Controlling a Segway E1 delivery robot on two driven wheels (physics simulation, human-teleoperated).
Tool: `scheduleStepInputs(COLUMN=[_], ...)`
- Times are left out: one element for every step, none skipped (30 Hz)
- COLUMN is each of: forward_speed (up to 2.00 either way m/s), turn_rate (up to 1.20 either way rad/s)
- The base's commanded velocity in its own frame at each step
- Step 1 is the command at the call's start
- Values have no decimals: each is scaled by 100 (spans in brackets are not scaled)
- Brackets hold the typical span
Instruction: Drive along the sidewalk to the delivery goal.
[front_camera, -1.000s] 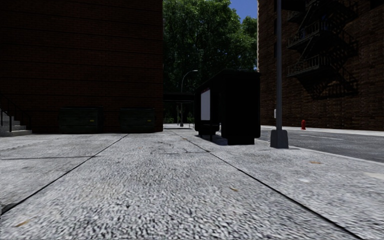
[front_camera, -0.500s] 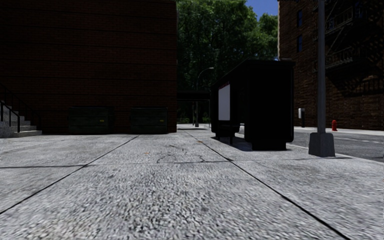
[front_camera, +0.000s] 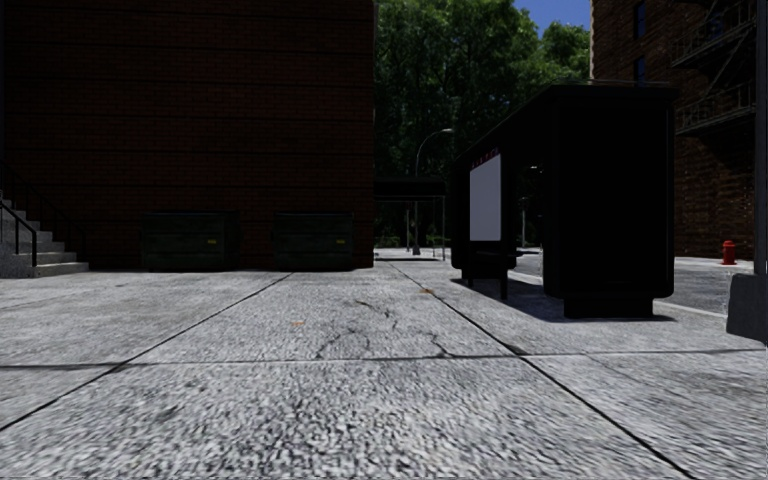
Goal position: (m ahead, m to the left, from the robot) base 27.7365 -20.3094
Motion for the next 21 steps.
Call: scheduleStepInputs(forward_speed=[200, 200, 200, 200, 200, 200, 200, 200, 200, 200, 200, 200, 200, 200, 200, 200, 200, 200, 200, 200, 200], turn_rate=[0, 0, 0, 0, 0, 0, 0, 0, 0, 0, 0, 0, 0, 0, 0, 0, 0, 0, 0, 0, 0])
